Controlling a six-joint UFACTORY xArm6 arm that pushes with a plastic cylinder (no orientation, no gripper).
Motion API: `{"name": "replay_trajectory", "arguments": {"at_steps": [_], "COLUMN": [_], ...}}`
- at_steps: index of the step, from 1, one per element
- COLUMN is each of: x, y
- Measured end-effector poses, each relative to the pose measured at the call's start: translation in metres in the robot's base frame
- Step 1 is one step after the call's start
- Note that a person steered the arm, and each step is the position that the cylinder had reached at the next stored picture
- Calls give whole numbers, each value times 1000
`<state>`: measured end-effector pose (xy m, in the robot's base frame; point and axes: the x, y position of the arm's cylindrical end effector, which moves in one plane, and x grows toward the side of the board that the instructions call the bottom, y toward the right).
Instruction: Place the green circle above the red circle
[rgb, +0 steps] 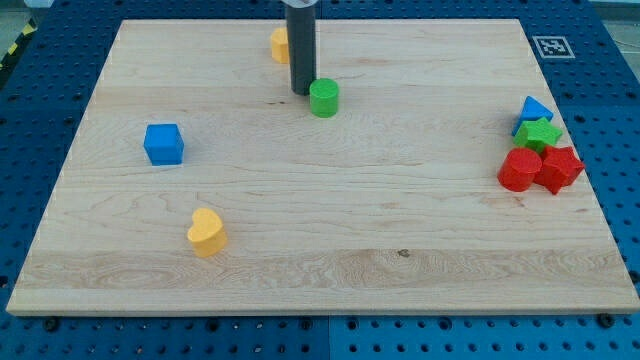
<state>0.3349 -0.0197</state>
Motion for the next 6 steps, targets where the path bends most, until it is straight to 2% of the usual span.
{"name": "replay_trajectory", "arguments": {"at_steps": [6], "x": [33], "y": [8]}}
